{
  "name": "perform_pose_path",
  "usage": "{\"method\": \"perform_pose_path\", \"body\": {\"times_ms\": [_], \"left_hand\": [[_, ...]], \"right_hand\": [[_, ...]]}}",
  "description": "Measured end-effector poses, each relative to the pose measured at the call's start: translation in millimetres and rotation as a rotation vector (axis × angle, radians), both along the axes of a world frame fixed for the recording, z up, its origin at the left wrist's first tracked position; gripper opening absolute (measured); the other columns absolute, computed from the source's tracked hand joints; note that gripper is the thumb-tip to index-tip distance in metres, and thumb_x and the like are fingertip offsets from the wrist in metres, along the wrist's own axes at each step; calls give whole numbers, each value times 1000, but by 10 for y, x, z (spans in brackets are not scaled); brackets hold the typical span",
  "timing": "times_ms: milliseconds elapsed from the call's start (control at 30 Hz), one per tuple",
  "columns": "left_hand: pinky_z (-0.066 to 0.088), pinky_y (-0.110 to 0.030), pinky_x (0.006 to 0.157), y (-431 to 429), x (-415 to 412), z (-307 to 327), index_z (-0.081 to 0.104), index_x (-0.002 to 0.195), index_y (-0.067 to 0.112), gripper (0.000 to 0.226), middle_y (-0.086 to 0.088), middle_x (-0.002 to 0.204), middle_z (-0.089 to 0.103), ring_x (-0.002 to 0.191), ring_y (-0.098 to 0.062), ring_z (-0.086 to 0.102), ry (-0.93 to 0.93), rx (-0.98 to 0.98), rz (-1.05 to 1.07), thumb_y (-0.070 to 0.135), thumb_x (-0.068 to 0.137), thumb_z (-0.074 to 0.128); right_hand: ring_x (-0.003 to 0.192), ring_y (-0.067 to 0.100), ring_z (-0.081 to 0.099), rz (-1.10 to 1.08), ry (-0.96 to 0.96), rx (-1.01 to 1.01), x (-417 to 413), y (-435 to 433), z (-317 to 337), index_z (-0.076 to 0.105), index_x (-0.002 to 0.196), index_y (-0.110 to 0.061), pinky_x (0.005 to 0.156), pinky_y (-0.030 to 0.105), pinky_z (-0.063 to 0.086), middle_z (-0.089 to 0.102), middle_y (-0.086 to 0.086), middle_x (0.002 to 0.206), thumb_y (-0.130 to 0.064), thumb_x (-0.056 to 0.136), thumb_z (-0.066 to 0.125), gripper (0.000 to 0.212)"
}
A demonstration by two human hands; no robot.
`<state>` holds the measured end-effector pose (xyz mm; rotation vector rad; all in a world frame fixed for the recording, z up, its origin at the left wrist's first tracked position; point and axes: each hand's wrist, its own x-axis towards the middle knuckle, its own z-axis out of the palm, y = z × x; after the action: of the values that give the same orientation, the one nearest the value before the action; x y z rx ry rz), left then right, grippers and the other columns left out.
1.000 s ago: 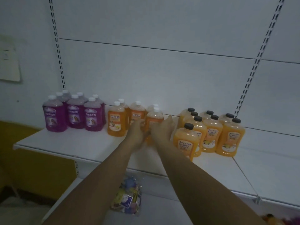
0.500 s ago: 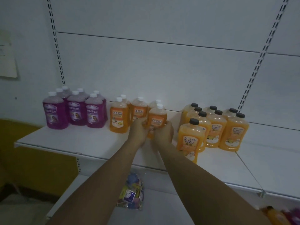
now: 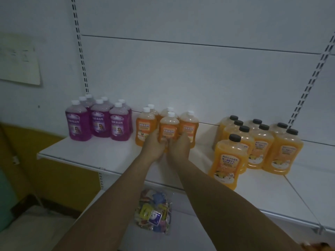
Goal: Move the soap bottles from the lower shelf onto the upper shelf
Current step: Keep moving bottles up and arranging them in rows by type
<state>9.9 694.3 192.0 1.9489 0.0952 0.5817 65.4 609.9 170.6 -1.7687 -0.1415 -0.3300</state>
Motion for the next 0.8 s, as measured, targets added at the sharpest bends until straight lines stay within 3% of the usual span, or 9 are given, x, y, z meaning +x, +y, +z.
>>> {"method": "perform_pose_path", "body": {"times_ms": [267, 433, 533, 667, 800], "left_hand": [[52, -29, 89, 24, 71, -66, 55, 136, 27, 38, 6, 121, 68, 111, -11, 64, 17, -96, -37, 19, 99, 61], [50, -25, 86, 23, 63, -63, 55, 136, 29, 37, 8, 119, 67, 111, -8, 63, 18, -134, -47, 20, 100, 59], [48, -21, 82, -21, 15, -65, 54, 135, 29, 35, 11, 117, 67, 109, -5, 62, 10, -148, -33, 21, 102, 59], [50, -22, 87, -75, -73, -34, 52, 139, 30, 39, 11, 120, 68, 110, -3, 63, -50, -106, -21, 20, 102, 59], [48, -13, 81, -161, -267, 104, 55, 131, 34, 35, 21, 110, 66, 102, 10, 63, -95, -28, 41, 16, 102, 59]], "right_hand": [[92, 16, 70, -14, -2, -8, 120, 108, -38, 61, 109, -25, 84, 46, 62, 70, -4, 101, -17, 88, 70, 25], [95, 11, 70, 2, -32, -9, 143, 91, -104, 58, 112, -30, 85, 43, 63, 70, -9, 105, -25, 89, 73, 29], [101, 15, 68, 14, -28, -20, 139, 73, -110, 55, 117, -27, 88, 44, 62, 67, -5, 111, -21, 89, 73, 34], [109, 16, 64, 42, -70, -73, 30, -30, 10, 55, 126, -20, 92, 37, 58, 63, 0, 121, -15, 90, 68, 39], [107, 17, 65, 121, -139, -106, -185, -173, 119, 58, 124, -19, 92, 39, 60, 63, 2, 119, -15, 92, 63, 33]]}}
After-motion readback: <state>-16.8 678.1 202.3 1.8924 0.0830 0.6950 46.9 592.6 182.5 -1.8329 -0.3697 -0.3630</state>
